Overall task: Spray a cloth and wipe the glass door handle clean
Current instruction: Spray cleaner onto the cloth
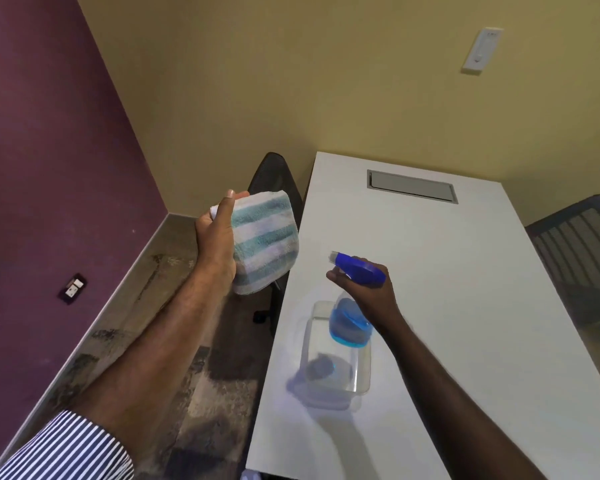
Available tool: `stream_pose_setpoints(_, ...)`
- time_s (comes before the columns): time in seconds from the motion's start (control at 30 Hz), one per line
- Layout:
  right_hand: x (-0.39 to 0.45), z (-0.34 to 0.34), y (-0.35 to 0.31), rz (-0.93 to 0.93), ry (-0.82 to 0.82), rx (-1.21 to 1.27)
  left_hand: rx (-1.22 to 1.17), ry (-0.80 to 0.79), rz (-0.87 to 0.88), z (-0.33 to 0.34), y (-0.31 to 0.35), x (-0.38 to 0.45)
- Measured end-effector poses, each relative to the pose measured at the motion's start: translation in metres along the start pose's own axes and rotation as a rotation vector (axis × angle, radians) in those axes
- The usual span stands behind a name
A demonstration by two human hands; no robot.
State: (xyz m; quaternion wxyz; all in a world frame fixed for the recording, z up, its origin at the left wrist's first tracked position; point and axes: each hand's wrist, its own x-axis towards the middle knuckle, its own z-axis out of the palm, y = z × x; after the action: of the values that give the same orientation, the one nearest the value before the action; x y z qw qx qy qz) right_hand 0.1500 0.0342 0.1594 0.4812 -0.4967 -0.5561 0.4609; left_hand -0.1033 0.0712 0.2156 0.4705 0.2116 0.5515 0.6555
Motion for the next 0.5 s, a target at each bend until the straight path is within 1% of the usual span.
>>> stream_pose_setpoints(0.13, 0.005, -0.022, 0.035, 0.075, -0.138, 0.004, 0.036, -0.015, -0.028, 0.000, -0.018, 0.002)
stream_pose_setpoints(0.23, 0.011, -0.030, 0.060, 0.138, -0.200, -0.003, 0.088, -0.036, -0.055, 0.002, -0.030, 0.000)
stream_pose_setpoints(0.37, 0.025, -0.036, 0.094, 0.202, -0.212, 0.039, 0.129, -0.058, -0.078, 0.008, -0.048, -0.001)
stream_pose_setpoints(0.5, 0.038, -0.033, 0.108, 0.207, -0.231, 0.113, 0.165, -0.088, -0.121, 0.007, -0.062, 0.001)
